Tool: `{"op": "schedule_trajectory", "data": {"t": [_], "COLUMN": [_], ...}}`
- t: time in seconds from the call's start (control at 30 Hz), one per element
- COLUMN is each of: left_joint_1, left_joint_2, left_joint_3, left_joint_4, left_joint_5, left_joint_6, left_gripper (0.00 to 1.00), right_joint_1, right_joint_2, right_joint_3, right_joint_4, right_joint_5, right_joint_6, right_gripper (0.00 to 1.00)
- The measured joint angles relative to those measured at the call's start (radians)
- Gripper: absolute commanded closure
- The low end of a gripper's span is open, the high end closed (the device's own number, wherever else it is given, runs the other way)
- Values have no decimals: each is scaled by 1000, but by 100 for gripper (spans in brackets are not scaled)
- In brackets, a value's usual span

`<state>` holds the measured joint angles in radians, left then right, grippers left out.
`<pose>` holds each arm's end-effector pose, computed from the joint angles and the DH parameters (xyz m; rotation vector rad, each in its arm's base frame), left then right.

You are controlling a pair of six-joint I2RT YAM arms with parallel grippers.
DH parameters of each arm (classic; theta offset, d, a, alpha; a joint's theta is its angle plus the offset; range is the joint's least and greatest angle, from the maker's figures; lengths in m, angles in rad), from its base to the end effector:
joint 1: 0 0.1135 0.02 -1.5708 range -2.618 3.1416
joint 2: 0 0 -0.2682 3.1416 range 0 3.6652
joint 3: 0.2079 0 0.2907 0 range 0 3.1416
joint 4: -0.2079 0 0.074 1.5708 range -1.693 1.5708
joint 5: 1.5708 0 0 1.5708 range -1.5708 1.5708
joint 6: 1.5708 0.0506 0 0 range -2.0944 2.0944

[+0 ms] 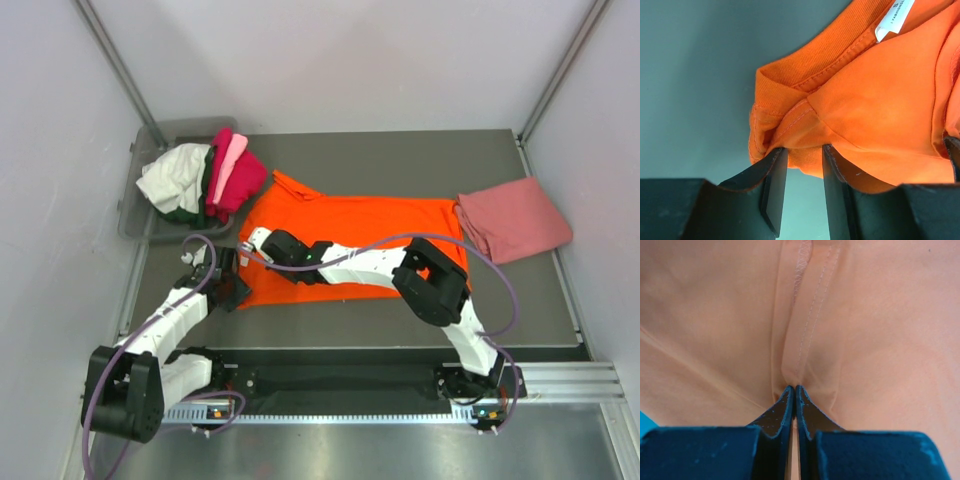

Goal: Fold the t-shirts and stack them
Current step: Fold the tshirt

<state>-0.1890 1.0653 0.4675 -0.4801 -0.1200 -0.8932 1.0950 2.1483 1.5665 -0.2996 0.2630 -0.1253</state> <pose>0.2151 -0.0350 0.1282 -0.9519 2.4747 -0.2070 0.2477 0.4519 0.1372 -1.2883 2.0427 0.1214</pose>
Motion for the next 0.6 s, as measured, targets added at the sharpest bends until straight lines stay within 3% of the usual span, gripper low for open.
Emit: {"op": "schedule_trajectory", "data": {"t": [0.37,0.43,0.47,0.5,0.6], "left_joint_1": [0,0,0,0,0], "left_joint_2": [6,6,6,5,4], "left_joint_3": [-2,-2,-3,-4,-6], "left_joint_4": [8,10,11,12,15], "left_joint_5": [-6,-8,-8,-9,-12], "left_joint_6": [-6,-6,-6,-7,-11], "left_gripper": [60,61,60,61,61], "right_joint_1": [-133,-189,-217,-243,-332], "right_joint_2": [-15,-34,-45,-56,-87], "right_joint_3": [-47,-84,-104,-123,-183], "right_joint_4": [64,93,108,120,163], "right_joint_5": [-136,-200,-229,-254,-357], "right_joint_6": [143,198,225,248,315], "right_gripper": [99,91,74,65,55]}}
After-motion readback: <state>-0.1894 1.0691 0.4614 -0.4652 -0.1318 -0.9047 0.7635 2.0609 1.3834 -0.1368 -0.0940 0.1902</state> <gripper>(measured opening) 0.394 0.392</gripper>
